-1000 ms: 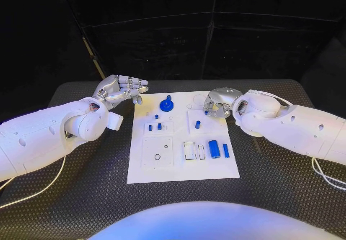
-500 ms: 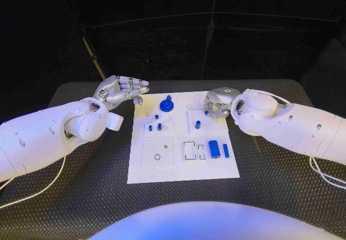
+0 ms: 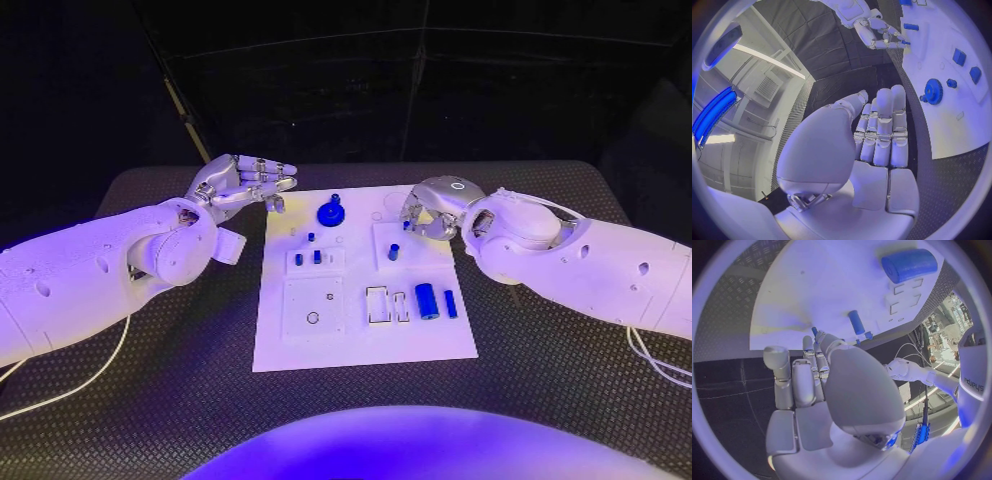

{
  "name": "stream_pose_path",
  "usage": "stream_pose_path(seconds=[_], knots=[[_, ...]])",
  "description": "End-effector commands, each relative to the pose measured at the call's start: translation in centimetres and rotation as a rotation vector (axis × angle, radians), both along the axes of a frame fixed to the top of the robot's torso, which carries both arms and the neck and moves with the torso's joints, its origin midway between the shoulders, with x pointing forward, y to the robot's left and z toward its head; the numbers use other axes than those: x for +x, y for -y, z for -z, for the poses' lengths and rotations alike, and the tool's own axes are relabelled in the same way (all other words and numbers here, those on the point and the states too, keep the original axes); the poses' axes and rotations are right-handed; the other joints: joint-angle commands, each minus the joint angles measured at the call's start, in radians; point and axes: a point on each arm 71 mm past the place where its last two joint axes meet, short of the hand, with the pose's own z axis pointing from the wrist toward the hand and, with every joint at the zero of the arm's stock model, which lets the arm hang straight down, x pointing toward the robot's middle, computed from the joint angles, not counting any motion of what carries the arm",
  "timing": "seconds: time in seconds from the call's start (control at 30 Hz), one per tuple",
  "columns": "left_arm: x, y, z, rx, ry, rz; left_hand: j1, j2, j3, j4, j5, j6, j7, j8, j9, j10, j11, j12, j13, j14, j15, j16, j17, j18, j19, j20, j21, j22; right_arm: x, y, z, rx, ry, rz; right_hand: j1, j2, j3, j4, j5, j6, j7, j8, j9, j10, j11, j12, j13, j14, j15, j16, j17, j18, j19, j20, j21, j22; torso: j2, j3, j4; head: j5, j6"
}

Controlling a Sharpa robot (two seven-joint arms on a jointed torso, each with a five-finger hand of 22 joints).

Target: Assemble the parts on the task board

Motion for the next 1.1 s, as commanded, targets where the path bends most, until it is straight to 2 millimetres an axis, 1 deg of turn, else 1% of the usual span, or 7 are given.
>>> stream_pose_path(seconds=[0.03,0.37,0.53,0.7,0.83,0.97,1.1], knots=[[0.0,0.1,-0.1,-0.009,0.000,0.007,0.005,0.004,0.000,-0.008,-0.003,-0.003,0.001,-0.007,-0.002,-0.008,0.001,0.005,0.000,-0.008,-0.001,-0.005,-0.001,0.012,-0.009,0.001,-0.006,-0.001,-0.3,-0.1,-1.0,0.072,0.070,-0.020,-0.009,0.000,0.005,-0.001,0.004,0.002,0.006,0.000,0.001,0.008,-0.001,-0.007,0.000,0.049,-0.006,0.003,0.001,-0.017,0.006,0.000,0.005,0.001,0.000,0.0001,-0.0003,-0.002,0.002],[0.0,0.0,-0.1,-0.007,-0.001,0.004,0.005,0.005,0.001,-0.010,-0.002,-0.005,0.002,-0.007,-0.002,-0.010,0.002,0.006,-0.001,-0.010,0.000,-0.007,-0.002,0.012,-0.010,0.001,-0.008,-0.001,-1.9,-0.5,-2.4,0.118,0.089,-0.056,-0.014,-0.003,0.008,-0.001,0.005,0.002,0.006,-0.001,0.001,0.009,-0.001,-0.009,0.000,0.050,-0.006,0.008,0.006,-0.018,0.008,0.000,0.009,0.008,0.001,-0.0007,0.0011,-0.001,0.009],[0.1,0.0,-0.1,-0.008,0.000,0.003,0.005,0.005,0.001,-0.010,-0.002,-0.005,0.002,-0.007,-0.002,-0.010,0.002,0.006,-0.001,-0.010,0.000,-0.007,-0.002,0.012,-0.010,0.001,-0.008,-0.001,-3.1,-2.2,-3.2,0.161,0.083,-0.106,-0.016,-0.004,0.008,-0.001,0.005,0.002,0.006,-0.001,0.001,0.009,-0.001,-0.010,0.000,0.050,-0.006,0.010,0.009,-0.019,0.010,0.000,0.011,0.011,0.001,-0.0006,0.0019,0.010,0.012],[0.1,0.2,-0.1,-0.010,0.002,0.005,0.005,0.005,0.001,-0.011,-0.003,-0.006,0.002,-0.008,-0.002,-0.012,0.003,0.007,-0.001,-0.012,0.000,-0.008,-0.003,0.012,-0.011,0.001,-0.009,-0.002,-4.1,-4.9,-3.6,0.198,0.054,-0.171,-0.017,-0.005,0.009,-0.001,0.006,0.002,0.006,-0.002,0.001,0.009,-0.001,-0.011,0.000,0.050,-0.006,0.010,0.009,-0.018,0.009,0.000,0.011,0.011,0.001,-0.0019,0.0025,0.025,0.009],[0.1,0.6,-0.1,-0.013,0.003,0.010,0.004,0.005,0.001,-0.011,-0.003,-0.006,0.002,-0.008,-0.002,-0.012,0.003,0.007,-0.001,-0.012,0.000,-0.008,-0.003,0.012,-0.011,0.001,-0.009,-0.002,-4.7,-7.2,-3.6,0.214,0.034,-0.225,-0.018,-0.005,0.010,-0.001,0.006,0.002,0.006,-0.002,0.001,0.009,-0.001,-0.011,0.000,0.050,-0.006,0.010,0.009,-0.018,0.009,0.000,0.010,0.010,0.003,-0.0014,0.0014,0.045,0.003],[0.2,0.9,-0.1,-0.015,0.003,0.014,0.004,0.005,0.001,-0.011,-0.003,-0.006,0.002,-0.008,-0.002,-0.012,0.003,0.007,-0.001,-0.012,0.000,-0.008,-0.003,0.012,-0.011,0.001,-0.009,-0.002,-5.5,-8.8,-2.9,0.217,0.004,-0.269,-0.018,-0.005,0.011,-0.001,0.006,0.001,0.007,-0.002,0.001,0.008,-0.001,-0.012,0.000,0.050,-0.006,0.009,0.008,-0.018,0.008,0.000,0.010,0.009,0.002,-0.0012,-0.0001,0.065,-0.004],[0.2,1.3,-0.1,-0.019,0.003,0.020,0.003,0.006,0.001,-0.011,-0.003,-0.006,0.002,-0.007,-0.001,-0.012,0.003,0.007,0.000,-0.012,0.000,-0.009,-0.004,0.012,-0.011,0.002,-0.009,-0.002,-6.2,-10.2,-1.7,0.212,-0.035,-0.304,-0.019,-0.005,0.011,-0.002,0.007,0.001,0.007,-0.003,0.001,0.008,-0.001,-0.012,0.000,0.050,-0.006,0.010,0.008,-0.018,0.008,0.000,0.010,0.009,0.001,-0.0025,0.0000,0.080,-0.010]])
